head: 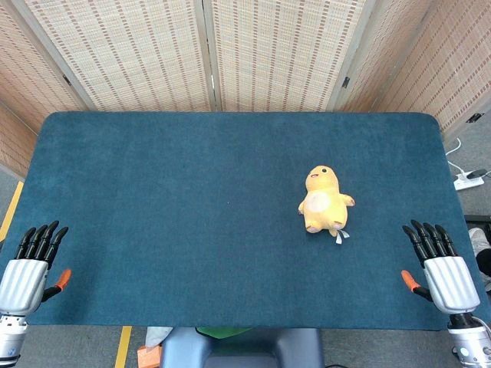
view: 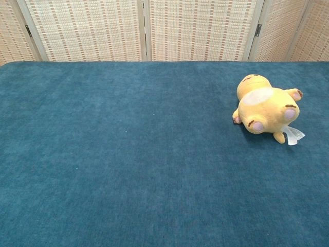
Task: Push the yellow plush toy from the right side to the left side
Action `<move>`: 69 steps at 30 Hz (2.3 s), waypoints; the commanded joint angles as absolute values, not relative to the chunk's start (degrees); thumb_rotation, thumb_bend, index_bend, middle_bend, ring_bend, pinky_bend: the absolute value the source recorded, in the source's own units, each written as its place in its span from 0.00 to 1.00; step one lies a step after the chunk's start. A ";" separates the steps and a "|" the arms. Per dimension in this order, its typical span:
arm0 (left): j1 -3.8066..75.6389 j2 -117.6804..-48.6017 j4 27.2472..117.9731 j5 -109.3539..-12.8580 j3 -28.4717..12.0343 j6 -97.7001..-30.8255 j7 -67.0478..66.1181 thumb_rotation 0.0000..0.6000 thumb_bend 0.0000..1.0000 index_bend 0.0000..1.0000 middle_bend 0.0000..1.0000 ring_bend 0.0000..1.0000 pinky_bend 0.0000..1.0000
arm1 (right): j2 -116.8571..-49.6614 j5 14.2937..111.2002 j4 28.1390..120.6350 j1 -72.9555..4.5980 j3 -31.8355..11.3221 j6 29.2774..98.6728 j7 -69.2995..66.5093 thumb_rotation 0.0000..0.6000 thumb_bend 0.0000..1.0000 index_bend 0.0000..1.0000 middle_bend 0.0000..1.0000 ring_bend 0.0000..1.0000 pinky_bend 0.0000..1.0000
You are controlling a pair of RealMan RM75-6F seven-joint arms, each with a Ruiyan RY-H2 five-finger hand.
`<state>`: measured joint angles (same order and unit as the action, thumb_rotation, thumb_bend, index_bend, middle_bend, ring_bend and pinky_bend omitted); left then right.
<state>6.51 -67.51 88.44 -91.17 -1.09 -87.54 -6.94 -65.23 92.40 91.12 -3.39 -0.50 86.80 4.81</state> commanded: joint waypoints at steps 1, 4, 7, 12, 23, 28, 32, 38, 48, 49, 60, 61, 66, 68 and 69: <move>6.51 -67.52 88.45 -91.16 -1.05 -87.47 -6.86 1.00 0.35 0.00 0.00 0.00 0.05 | -65.26 92.29 91.08 -3.43 -0.45 86.57 4.90 1.00 0.26 0.00 0.00 0.00 0.00; 6.69 -67.54 88.50 -91.17 -1.19 -87.35 -6.78 1.00 0.35 0.00 0.00 0.00 0.05 | -65.51 91.84 90.65 -3.76 -0.54 85.75 5.02 1.00 0.26 0.00 0.00 0.00 0.00; 6.77 -67.54 88.38 -91.23 -1.30 -87.44 -6.29 1.00 0.35 0.00 0.00 0.00 0.05 | -66.21 91.36 89.26 -5.42 -1.21 83.48 2.88 1.00 0.26 0.00 0.00 0.00 0.00; 7.03 -67.56 88.16 -91.02 -1.60 -87.24 -5.65 1.00 0.35 0.00 0.00 0.00 0.05 | -67.23 90.47 86.03 -11.15 -3.82 76.98 0.05 1.00 0.26 0.00 0.00 0.00 0.00; 7.41 -67.23 87.63 -88.81 -2.34 -85.83 -4.14 1.00 0.35 0.00 0.00 0.00 0.05 | -72.27 85.15 78.81 -25.52 -7.57 56.84 -3.15 1.00 0.25 0.00 0.00 0.00 0.00; 7.64 -67.08 87.40 -88.27 -2.48 -85.21 -3.37 1.00 0.34 0.00 0.00 0.00 0.05 | -76.47 83.92 74.21 -29.87 -8.03 51.89 -3.08 1.00 0.25 0.00 0.00 0.00 0.00; 7.75 -66.84 87.33 -88.02 -2.51 -84.88 -2.56 1.00 0.34 0.00 0.00 0.00 0.05 | -78.90 81.74 71.83 -32.66 -7.72 46.92 -2.41 1.00 0.25 0.00 0.00 0.00 0.00; 7.84 -66.53 87.15 -87.62 -2.54 -84.48 -1.63 1.00 0.35 0.00 0.00 0.00 0.05 | -82.07 80.87 68.53 -34.71 -7.11 45.13 -1.34 1.00 0.32 0.00 0.03 0.00 0.05; 7.74 -66.20 87.26 -88.10 -2.29 -84.78 -0.67 1.00 0.35 0.00 0.00 0.00 0.05 | -89.93 87.23 59.53 -33.70 -6.39 59.98 -1.37 1.00 0.60 0.64 0.73 0.62 0.84; 7.73 -66.19 87.28 -88.12 -2.27 -84.81 -0.66 1.00 0.35 0.00 0.00 0.00 0.05 | -90.25 87.94 59.00 -33.69 -6.19 60.95 -1.94 1.00 0.61 0.66 0.75 0.63 0.85; 7.78 -65.76 88.20 -88.33 -2.23 -84.91 -0.34 1.00 0.34 0.00 0.00 0.00 0.05 | -96.47 104.04 59.33 -40.99 -3.97 75.32 -10.28 1.00 0.64 0.69 0.76 0.65 0.88; 7.80 -65.65 88.16 -88.46 -2.19 -84.91 0.00 1.00 0.34 0.00 0.00 0.00 0.05 | -97.42 104.48 59.28 -41.96 -3.98 74.83 -10.33 1.00 0.64 0.69 0.76 0.65 0.88; 7.99 -65.04 87.45 -87.94 -2.52 -84.54 3.08 1.00 0.34 0.00 0.00 0.00 0.05 | -103.66 104.05 57.76 -47.04 -4.96 69.25 -7.64 1.00 0.64 0.69 0.75 0.64 0.88; 7.94 -64.84 87.13 -87.86 -2.64 -84.69 4.13 1.00 0.34 0.00 0.00 0.00 0.05 | -105.93 103.65 56.77 -48.76 -5.18 67.14 -6.69 1.00 0.64 0.69 0.74 0.64 0.88; 7.91 -64.75 87.00 -87.87 -2.66 -84.78 4.54 1.00 0.34 0.00 0.00 0.00 0.05 | -106.81 103.48 56.33 -49.37 -5.16 66.38 -6.70 1.00 0.64 0.69 0.74 0.64 0.88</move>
